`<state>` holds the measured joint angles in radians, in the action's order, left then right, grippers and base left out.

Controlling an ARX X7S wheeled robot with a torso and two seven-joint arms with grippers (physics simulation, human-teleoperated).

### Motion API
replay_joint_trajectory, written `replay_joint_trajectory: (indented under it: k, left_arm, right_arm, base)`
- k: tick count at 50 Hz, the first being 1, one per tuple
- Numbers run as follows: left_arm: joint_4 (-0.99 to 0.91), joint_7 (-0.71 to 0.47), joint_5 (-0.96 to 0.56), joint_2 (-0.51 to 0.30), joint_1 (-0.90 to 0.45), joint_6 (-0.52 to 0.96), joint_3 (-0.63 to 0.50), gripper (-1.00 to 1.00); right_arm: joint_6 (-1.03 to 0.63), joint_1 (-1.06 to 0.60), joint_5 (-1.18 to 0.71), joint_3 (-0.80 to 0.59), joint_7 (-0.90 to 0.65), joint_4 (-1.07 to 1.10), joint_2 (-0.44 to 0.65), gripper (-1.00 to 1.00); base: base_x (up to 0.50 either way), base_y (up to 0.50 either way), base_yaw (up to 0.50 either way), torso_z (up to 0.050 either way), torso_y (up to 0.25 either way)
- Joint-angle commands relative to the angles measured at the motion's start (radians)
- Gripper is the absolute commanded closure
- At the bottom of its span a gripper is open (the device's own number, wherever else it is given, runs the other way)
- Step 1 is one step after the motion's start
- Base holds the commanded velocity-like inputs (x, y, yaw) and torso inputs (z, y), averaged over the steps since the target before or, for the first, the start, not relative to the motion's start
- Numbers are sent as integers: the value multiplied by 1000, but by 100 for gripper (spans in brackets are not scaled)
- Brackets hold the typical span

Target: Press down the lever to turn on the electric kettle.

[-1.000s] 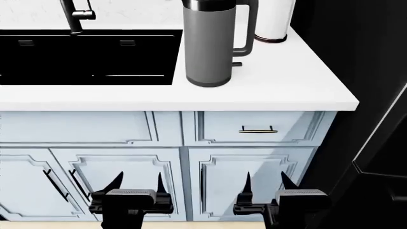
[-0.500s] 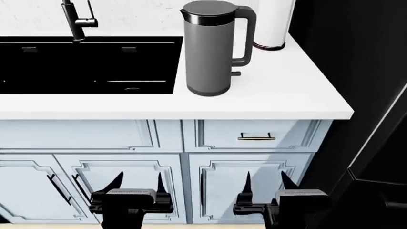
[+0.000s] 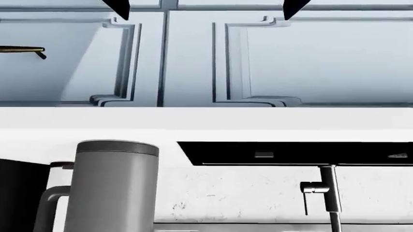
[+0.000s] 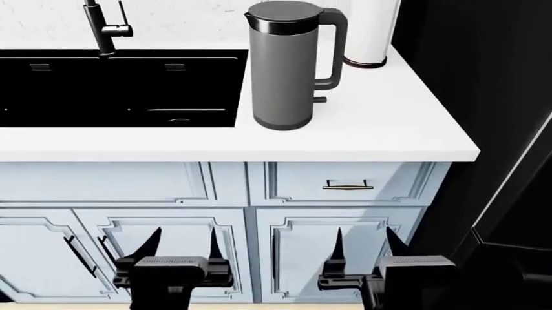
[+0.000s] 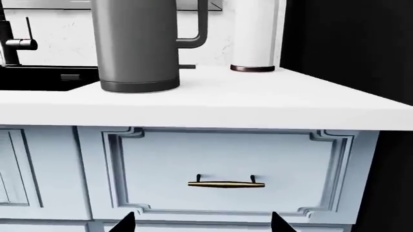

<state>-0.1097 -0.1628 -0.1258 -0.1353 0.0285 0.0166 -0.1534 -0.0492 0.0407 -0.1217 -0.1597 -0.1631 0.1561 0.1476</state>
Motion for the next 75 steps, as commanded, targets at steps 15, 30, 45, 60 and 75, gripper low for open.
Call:
replay_joint_trajectory:
  k: [15,30,45,60,75]
  left_arm:
    - [-503,-41,-54,-98,176,83,26,-100]
    - [-517,-37,-68,-117,197,30,33,-100]
    - [-517,-41,-82,-122,200,12,30,-100]
    - [-526,-51,-92,-132,199,18,24,-100]
    - [-520,-60,-95,-143,203,2,17,-100]
  right_arm:
    - [-151,161,-49,23,-38,561,112,-100]
    - [-115,174,-40,9,-51,552,123,-100]
    - [-125,160,-55,10,-70,538,127,-100]
    - [-126,160,-61,5,-78,543,141,-100]
    - [-118,162,-59,-3,-89,545,151,-100]
  base:
    - [0,0,0,0,0]
    - [0,0,0,0,0]
    - [51,0,0,0,0]
    - [497,0,0,0,0]
    - [500,0,0,0,0]
